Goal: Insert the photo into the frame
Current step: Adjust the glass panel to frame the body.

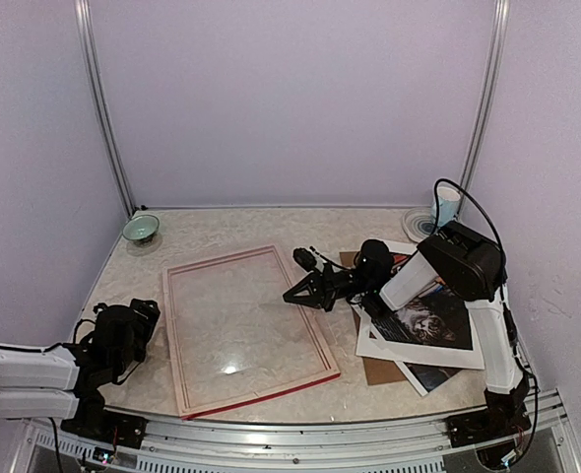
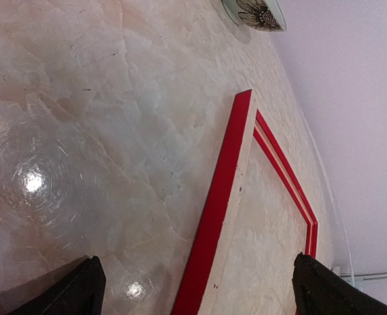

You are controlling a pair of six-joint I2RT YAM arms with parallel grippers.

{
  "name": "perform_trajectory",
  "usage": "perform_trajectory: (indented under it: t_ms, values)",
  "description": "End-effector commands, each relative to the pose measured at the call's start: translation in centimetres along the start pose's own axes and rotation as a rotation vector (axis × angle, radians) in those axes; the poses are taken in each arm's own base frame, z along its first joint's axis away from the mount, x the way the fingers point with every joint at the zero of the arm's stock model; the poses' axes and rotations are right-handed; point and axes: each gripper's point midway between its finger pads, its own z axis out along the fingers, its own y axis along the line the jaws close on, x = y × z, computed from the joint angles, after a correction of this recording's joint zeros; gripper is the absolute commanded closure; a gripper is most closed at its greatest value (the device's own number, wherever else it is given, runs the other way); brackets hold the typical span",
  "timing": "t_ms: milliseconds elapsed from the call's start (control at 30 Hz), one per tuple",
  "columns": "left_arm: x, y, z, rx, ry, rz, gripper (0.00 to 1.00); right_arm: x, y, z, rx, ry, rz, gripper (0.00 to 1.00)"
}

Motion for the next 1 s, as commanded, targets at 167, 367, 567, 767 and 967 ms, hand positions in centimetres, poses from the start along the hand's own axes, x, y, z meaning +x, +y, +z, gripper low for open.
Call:
perform_trajectory:
  t_ms: [167, 367, 567, 767, 967]
  values:
    - [0.3, 2.9, 0.1, -0.087, 0.011, 0.048, 0.01, -0.9, -1.0, 0.0, 0.022, 0.001, -0.038, 1.00]
    - [0.4, 2.9, 0.1, -0.086, 0.011, 0.047, 0.01, -1.0, -3.5, -0.1, 0.066, 0.001, -0.013, 1.00]
    - [0.4, 2.9, 0.1, -0.088, 0.015, 0.048, 0.01, -1.0, -4.2, -0.3, 0.073, -0.004, -0.001, 1.00]
    - [0.3, 2.7, 0.1, -0.083, 0.009, 0.045, 0.01, -0.8, -4.2, -0.4, 0.107, 0.001, -0.013, 1.00]
    - [0.4, 2.3, 0.2, -0.077, 0.014, 0.046, 0.01, -0.2, -4.9, -0.5, 0.142, 0.006, -0.008, 1.00]
